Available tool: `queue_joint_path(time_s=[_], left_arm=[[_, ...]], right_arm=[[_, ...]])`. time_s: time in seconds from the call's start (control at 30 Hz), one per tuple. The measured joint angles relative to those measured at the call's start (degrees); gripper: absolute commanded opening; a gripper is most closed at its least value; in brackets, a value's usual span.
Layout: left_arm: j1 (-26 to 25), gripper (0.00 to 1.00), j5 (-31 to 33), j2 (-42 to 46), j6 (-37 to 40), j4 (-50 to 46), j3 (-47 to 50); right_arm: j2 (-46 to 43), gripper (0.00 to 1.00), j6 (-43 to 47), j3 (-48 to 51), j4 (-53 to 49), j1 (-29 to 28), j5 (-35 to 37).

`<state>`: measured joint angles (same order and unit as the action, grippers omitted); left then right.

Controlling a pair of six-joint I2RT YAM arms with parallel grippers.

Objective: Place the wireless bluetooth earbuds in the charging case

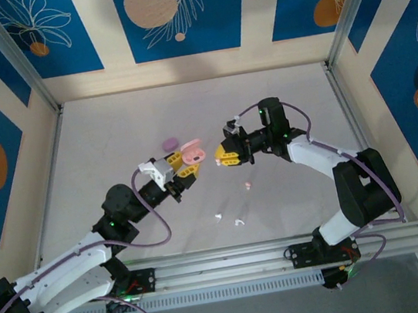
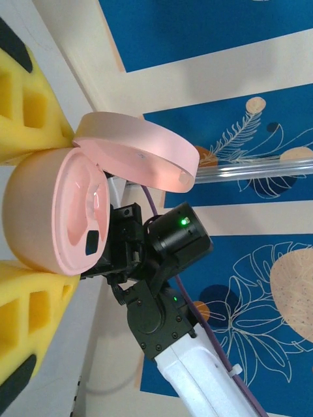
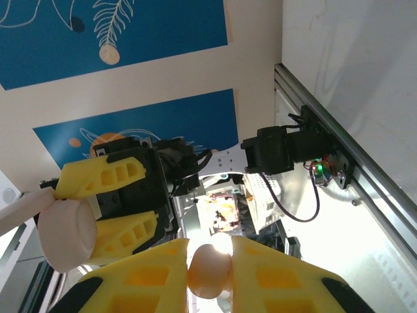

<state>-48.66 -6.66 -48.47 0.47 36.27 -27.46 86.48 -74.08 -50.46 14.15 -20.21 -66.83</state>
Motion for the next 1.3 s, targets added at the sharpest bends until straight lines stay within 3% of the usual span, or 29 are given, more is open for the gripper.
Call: queue_joint_path(time_s=[0.5, 0.73, 0.9, 1.1, 1.3], left_arm=[[0.0, 0.24, 0.42, -3.96, 0.74, -0.28, -0.04], [0.0, 0.23, 0.55, -10.69, 1.7, 2.93, -0.11], [0.0, 0.23, -1.4, -16.59, 1.62, 7.65, -1.42], [0.0, 0.24, -5.4, -22.32, 0.37, 15.1, -2.32], [0.0, 0.23, -8.15, -23.52, -1.42, 19.23, -2.49]], right_arm=[[-5.49, 0.2, -4.57, 0.5, 3.82, 0.81, 1.97], [-17.29, 0.2, 8.09, -1.9, -10.95, 2.01, 9.7], [-24.06, 0.2, 17.92, -3.89, -16.72, -0.46, 15.41], [-25.16, 0.2, 27.65, -5.99, -22.58, -6.12, 21.77], [-25.09, 0.2, 31.89, -6.54, -26.47, -7.61, 26.38]])
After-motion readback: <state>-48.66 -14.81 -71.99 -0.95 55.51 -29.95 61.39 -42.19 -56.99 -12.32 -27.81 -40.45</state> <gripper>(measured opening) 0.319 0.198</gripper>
